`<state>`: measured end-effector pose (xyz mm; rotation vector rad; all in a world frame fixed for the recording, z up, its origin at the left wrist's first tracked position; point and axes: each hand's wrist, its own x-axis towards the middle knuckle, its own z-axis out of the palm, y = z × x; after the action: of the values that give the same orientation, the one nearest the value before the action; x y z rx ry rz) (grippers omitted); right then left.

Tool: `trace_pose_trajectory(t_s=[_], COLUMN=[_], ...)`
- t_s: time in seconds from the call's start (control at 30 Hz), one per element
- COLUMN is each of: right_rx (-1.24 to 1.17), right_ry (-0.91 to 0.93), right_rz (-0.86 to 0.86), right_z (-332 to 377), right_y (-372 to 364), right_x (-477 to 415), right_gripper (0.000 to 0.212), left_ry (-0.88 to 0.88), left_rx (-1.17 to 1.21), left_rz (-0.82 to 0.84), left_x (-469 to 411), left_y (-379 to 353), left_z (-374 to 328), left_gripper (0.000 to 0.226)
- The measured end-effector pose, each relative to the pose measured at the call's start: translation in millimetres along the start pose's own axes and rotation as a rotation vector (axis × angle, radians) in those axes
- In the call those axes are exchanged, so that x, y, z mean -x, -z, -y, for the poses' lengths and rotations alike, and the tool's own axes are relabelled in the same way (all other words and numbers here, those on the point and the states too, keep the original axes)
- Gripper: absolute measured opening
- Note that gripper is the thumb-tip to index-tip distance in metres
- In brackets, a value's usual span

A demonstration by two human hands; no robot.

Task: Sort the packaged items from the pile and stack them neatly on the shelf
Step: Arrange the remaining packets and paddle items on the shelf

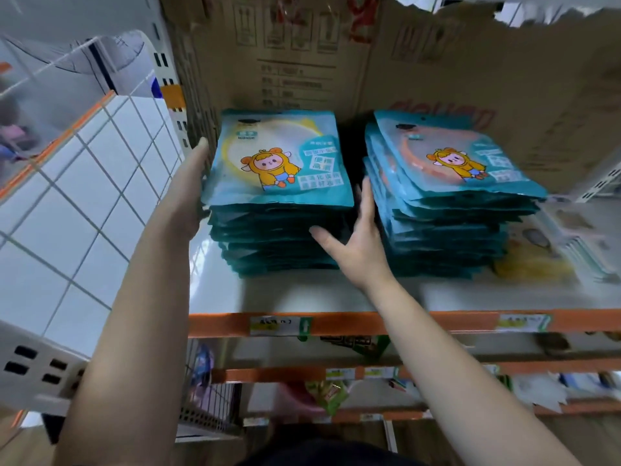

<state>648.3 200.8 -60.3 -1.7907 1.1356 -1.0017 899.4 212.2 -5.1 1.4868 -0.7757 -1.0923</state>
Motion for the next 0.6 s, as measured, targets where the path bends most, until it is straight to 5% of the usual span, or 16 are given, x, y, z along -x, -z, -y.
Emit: trace_pose_trajectory(t_s=[0.07, 0.17, 0.43, 0.6], right_rx=[0.084, 0.273, 0.229, 0.235], right_ry=[-0.065, -0.146, -0.161, -0.173], right_rz=[0.066, 0.261, 0.183, 0.14], right_z=[-18.1, -35.2, -44.9, -47.2], right_y=[-4.9, -13.6, -16.5, -9.5], right_x=[0.9, 7.9, 11.6, 10.6], right_gripper=[0.104, 0.089, 0.076, 0.058], left_ry=[0.037, 0.089, 0.147, 0.143], left_rx=[0.049, 0.103, 0.163, 0.07], left_rz=[0.034, -0.034, 0.043, -0.081], left_x=[3.4, -2.8, -6.5, -9.8], left_y=[0.3, -8.2, -13.7, -26.5], left_z=[15.2, 41.7, 65.6, 64.1], left_gripper=[0.064, 0.043, 0.065, 0.039])
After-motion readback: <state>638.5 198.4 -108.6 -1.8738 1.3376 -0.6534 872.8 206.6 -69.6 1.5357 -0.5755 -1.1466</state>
